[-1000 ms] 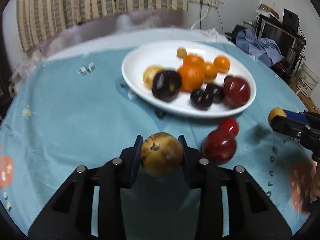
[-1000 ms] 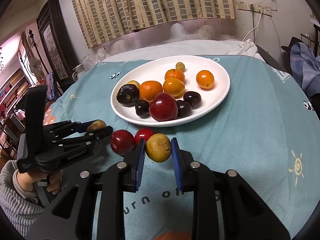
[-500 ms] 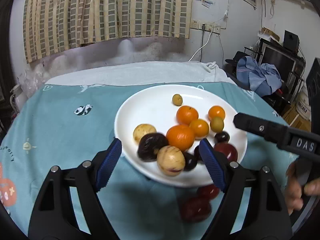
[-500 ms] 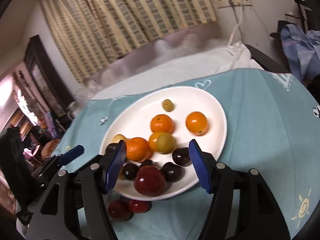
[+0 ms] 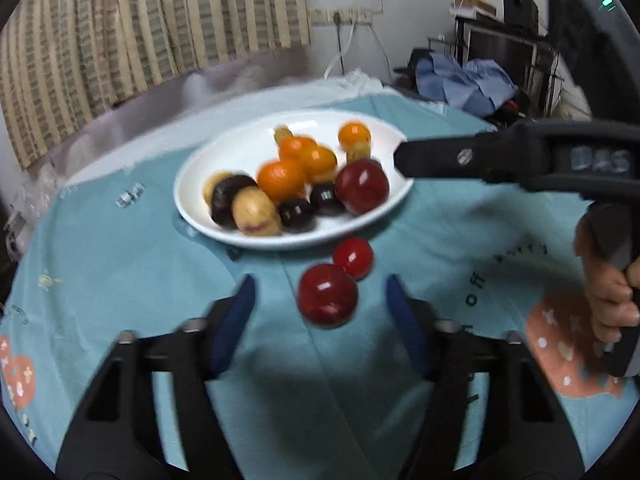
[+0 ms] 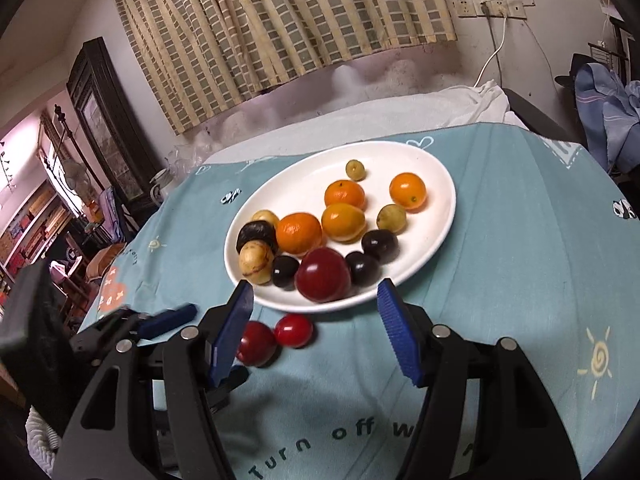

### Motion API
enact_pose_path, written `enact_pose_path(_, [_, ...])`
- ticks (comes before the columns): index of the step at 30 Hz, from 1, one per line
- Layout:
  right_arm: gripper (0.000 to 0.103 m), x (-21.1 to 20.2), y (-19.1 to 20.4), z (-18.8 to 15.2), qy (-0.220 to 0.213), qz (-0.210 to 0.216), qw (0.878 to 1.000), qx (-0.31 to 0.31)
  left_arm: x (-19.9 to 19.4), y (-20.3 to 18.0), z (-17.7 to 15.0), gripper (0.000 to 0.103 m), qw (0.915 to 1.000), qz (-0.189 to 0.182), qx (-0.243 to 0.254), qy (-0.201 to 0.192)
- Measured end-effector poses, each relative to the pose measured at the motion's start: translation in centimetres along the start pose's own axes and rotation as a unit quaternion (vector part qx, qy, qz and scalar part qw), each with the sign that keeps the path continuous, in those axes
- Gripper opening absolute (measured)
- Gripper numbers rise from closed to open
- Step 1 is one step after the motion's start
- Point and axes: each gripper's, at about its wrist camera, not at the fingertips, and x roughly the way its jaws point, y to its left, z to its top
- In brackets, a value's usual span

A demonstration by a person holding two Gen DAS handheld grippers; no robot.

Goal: Organize fruits
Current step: 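Withdraw both grippers from the plate toward the two red plums, then grasp a red plum with the left gripper while the right grasps the other red plum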

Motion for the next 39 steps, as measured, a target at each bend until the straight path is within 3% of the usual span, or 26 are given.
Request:
enact_pose_path(2, [0.065,0.3,0.2,-0.1,0.006,0.002,1.000,-0.004,1.0,0.2,-0.2,0.038,0.9998,-0.008,-0.007,0.016])
enact_pose_path(9, [0.064,1.0,1.1,-0.8,0.028,0.004,0.999,-0.024,1.7,0.8,-0.1,0.038,0.9994,-0.010,-0.024,0.023])
enact_pose_path(11, [0.057,1.3,1.6,-1.1,0.040,0.005,0.999,-0.035,1.4,1.1,0.0,0.038,0.9993,-0.010,-0.027,0.024])
enact_pose_path(15, [0.051,2.5,2.3,-1.7,0.061,0.002,0.997,-0.046,0.0,2.8,-0.8,0.037,0.9988,0.008,-0.043,0.021])
enact_pose_path(22, [0.036,6.6,4.2,-2.6,0.095,-0.043,0.991,-0.085,-1.2,5.0,-1.7,0.037,0.9975,0.026,-0.063,0.017])
enact_pose_path(26, [0.030,7.4,4.6,-2.6,0.093,-0.066,0.988,-0.105,-1.1,5.0,-1.6,0.037,0.9974,0.033,-0.062,0.015])
enact_pose_path(34, [0.028,4.9,4.1,-2.8,0.085,-0.032,0.991,-0.096,-1.8,4.3,-1.0,0.037,0.9970,0.051,-0.058,-0.005])
enact_pose_path(39, [0.028,0.9,3.0,-0.5,0.024,-0.032,0.996,-0.076,-2.2,3.8,1.9,0.037,0.9969,0.057,-0.047,-0.028])
